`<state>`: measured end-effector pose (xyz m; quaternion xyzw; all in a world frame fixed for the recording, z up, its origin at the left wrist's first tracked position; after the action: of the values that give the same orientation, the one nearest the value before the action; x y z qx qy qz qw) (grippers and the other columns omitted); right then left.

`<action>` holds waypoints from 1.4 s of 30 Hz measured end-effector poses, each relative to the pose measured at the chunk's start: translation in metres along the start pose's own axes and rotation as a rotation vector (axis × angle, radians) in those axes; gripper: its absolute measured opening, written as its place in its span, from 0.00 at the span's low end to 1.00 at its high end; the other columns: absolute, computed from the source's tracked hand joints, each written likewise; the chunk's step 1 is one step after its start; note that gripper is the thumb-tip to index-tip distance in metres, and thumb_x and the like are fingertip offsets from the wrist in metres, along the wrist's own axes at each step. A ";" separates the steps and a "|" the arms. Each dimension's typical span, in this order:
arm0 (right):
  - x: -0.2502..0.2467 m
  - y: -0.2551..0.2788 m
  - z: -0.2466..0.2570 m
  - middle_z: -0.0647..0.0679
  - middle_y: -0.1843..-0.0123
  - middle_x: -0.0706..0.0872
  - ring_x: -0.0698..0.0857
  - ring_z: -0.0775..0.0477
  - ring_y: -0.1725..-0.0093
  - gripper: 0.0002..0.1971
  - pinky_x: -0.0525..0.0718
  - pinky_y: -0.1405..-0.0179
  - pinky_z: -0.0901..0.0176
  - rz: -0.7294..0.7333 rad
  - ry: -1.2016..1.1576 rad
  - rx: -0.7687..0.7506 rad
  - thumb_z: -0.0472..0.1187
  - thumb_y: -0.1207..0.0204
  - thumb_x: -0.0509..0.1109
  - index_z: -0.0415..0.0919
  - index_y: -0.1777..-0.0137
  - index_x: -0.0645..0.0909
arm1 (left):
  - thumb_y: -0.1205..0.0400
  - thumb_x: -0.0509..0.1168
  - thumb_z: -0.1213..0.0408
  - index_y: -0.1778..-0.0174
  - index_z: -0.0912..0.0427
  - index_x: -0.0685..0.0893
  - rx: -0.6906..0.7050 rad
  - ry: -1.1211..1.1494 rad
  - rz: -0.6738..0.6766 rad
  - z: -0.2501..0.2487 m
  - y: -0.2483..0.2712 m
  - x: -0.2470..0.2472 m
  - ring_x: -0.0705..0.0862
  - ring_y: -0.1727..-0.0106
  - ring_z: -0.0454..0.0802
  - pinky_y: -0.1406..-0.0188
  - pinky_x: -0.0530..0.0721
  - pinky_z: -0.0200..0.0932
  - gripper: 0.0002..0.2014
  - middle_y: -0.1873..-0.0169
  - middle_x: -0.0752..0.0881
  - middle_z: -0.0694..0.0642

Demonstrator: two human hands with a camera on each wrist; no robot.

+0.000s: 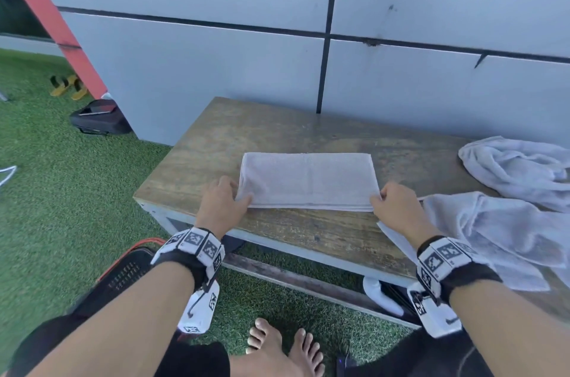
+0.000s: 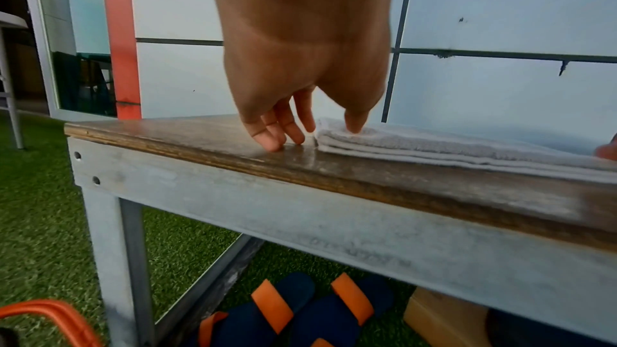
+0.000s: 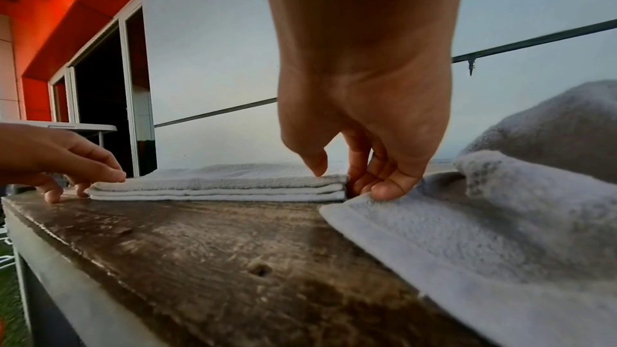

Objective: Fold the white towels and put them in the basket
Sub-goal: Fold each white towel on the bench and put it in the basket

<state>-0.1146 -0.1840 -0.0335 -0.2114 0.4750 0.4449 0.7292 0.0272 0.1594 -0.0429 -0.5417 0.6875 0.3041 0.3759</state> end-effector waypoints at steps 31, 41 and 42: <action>0.094 -0.021 0.114 0.55 0.11 0.33 0.31 0.52 0.13 0.30 0.36 0.14 0.44 0.219 0.278 -0.321 0.53 0.11 0.39 0.51 0.12 0.35 | 0.10 0.40 0.51 0.12 0.50 0.45 0.399 -0.359 0.166 -0.092 -0.029 0.089 0.40 0.12 0.52 0.14 0.40 0.56 0.28 0.12 0.43 0.49; 0.084 -0.031 0.086 0.52 0.11 0.32 0.32 0.47 0.13 0.36 0.36 0.14 0.41 0.168 0.345 -0.255 0.69 0.18 0.36 0.58 0.12 0.36 | 0.13 0.37 0.38 0.13 0.41 0.44 0.325 -0.318 0.150 -0.064 -0.041 0.081 0.37 0.13 0.48 0.14 0.37 0.54 0.31 0.13 0.42 0.46; 0.083 -0.031 0.082 0.52 0.11 0.32 0.32 0.47 0.13 0.36 0.36 0.14 0.41 0.162 0.343 -0.245 0.70 0.18 0.35 0.58 0.12 0.36 | 0.13 0.37 0.38 0.13 0.41 0.44 0.313 -0.321 0.146 -0.060 -0.042 0.079 0.37 0.13 0.47 0.14 0.36 0.54 0.31 0.13 0.41 0.46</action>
<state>-0.0342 -0.1032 -0.0721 -0.3322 0.5499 0.5140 0.5683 0.0461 0.0595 -0.0777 -0.3702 0.6952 0.3025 0.5368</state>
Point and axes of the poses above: each hand's wrist, its own y-axis away from the middle knuckle, its own x-axis out of the palm, z = x × y, the point moved 6 cm from there along -y, towards the middle knuckle
